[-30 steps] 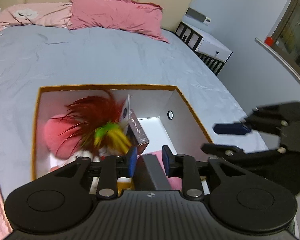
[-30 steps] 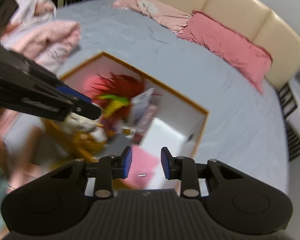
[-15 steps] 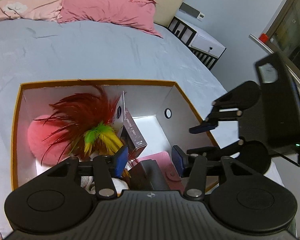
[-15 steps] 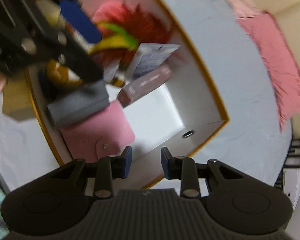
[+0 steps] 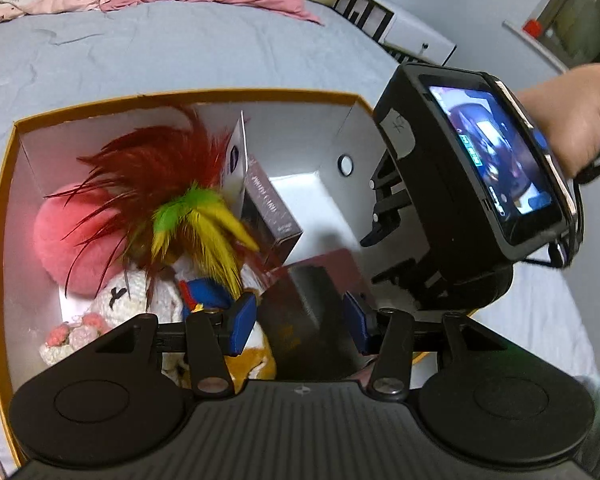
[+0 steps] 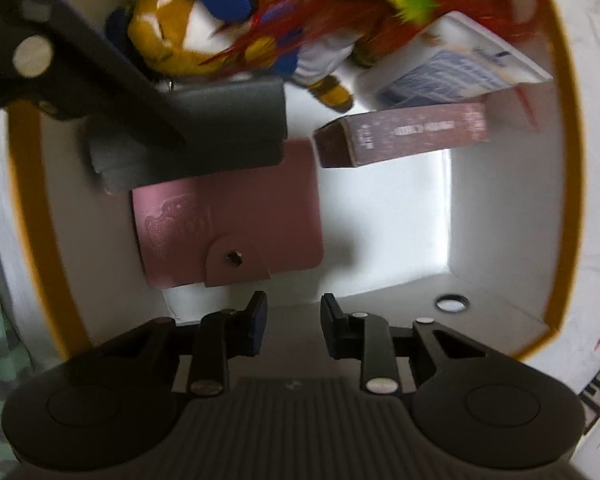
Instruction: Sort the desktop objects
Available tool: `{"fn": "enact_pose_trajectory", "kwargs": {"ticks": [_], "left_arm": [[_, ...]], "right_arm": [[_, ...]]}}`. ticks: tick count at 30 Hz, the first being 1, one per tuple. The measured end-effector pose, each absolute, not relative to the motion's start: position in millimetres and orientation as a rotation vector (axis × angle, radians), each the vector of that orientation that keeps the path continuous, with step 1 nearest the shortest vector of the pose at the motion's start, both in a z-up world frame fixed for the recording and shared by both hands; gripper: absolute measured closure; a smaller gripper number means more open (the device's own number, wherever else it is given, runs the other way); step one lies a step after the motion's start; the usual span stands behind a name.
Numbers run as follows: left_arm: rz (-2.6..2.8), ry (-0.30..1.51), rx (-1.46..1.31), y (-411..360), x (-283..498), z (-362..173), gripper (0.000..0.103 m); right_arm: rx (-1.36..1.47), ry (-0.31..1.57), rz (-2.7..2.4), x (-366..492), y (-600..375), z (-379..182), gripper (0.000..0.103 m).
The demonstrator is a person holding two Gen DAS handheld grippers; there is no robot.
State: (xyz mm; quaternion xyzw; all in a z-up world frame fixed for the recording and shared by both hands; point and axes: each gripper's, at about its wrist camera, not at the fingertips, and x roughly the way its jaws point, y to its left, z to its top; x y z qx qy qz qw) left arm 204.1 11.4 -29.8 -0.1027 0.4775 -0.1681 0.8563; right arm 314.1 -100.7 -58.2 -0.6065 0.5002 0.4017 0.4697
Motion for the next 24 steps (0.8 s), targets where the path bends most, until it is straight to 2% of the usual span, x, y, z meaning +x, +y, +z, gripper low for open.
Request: {"fn": "enact_pose_trajectory", "kwargs": {"ticks": [7,9,11,21,24], "left_arm": [[-0.340,1.039,-0.243,19.9,207.0,-37.1,0.047],[-0.327,1.041,-0.247,23.5,207.4,-36.2,0.047],[-0.319,1.041,-0.254,26.9,206.7,-36.3,0.047],[-0.313,1.044,-0.253,31.6,206.1,-36.4,0.047],[-0.308,1.041,-0.258,31.8,204.5,-36.0,0.050]], "right_arm": [[-1.437,1.212,1.063,315.0,-111.4,-67.1,0.074],[-1.381,1.197,1.084,315.4,-113.8,-61.1,0.082],[-1.330,1.184,1.089,315.5,-115.9,-56.1,0.083],[-0.956,1.147,1.116,319.8,-135.4,-8.2,0.090],[-0.800,1.123,1.150,317.5,-134.7,10.3,0.090]]}}
